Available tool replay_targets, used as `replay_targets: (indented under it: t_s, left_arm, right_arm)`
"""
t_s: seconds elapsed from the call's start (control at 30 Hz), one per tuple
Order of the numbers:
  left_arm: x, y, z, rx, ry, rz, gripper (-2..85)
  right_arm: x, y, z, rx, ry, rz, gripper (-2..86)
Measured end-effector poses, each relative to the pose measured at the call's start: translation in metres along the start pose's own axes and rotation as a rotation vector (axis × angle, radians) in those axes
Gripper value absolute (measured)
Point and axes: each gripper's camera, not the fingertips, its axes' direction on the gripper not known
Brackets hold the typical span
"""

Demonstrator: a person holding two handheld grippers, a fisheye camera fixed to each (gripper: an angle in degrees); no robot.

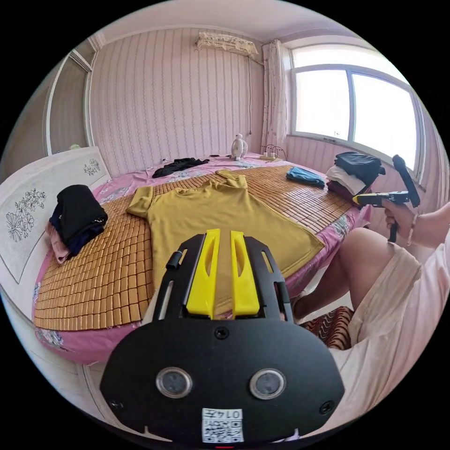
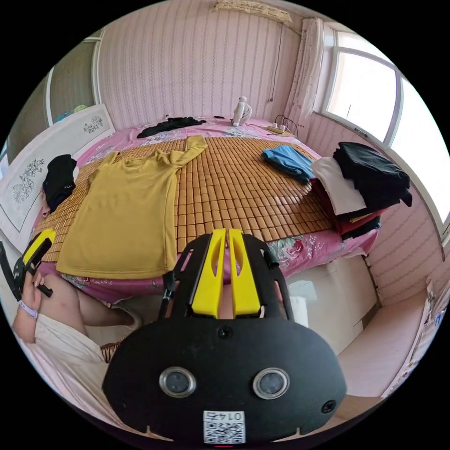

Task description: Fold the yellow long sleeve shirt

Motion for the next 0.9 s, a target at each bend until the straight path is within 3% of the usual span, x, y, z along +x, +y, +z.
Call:
replay_targets:
  t_s: [0.13, 0.33, 0.43, 0.5, 0.73, 0.9]
  left_arm:
    - [-0.013, -0.006, 0.05, -0.017, 0.069, -0.029, 4.9]
    - [-0.025, -0.007, 0.127, -0.152, 0.184, -0.099, 5.4]
    - [-0.025, -0.02, 0.169, -0.245, 0.235, -0.08, 5.3]
    - [-0.025, -0.041, 0.197, -0.291, 0.255, -0.09, 5.2]
    - [-0.011, -0.101, 0.248, -0.378, 0.306, -0.129, 5.2]
    - [-0.017, -0.152, 0.325, -0.417, 0.426, 0.042, 2.8]
  right_arm:
    - [-0.069, -0.017, 0.054, 0.06, -0.13, -0.194, -0.8]
    - [-0.128, -0.07, 0.123, -0.048, -0.363, -0.315, -0.7]
    - [-0.127, -0.063, 0.159, -0.266, -0.42, -0.276, -0.3]
    - [-0.115, -0.055, 0.153, -0.201, -0.472, -0.24, 0.5]
    - [-0.087, -0.083, 0.137, -0.507, -0.434, -0.062, 6.7]
    - [-0.048, -0.123, 0.121, -0.453, -0.376, -0.039, 7.1]
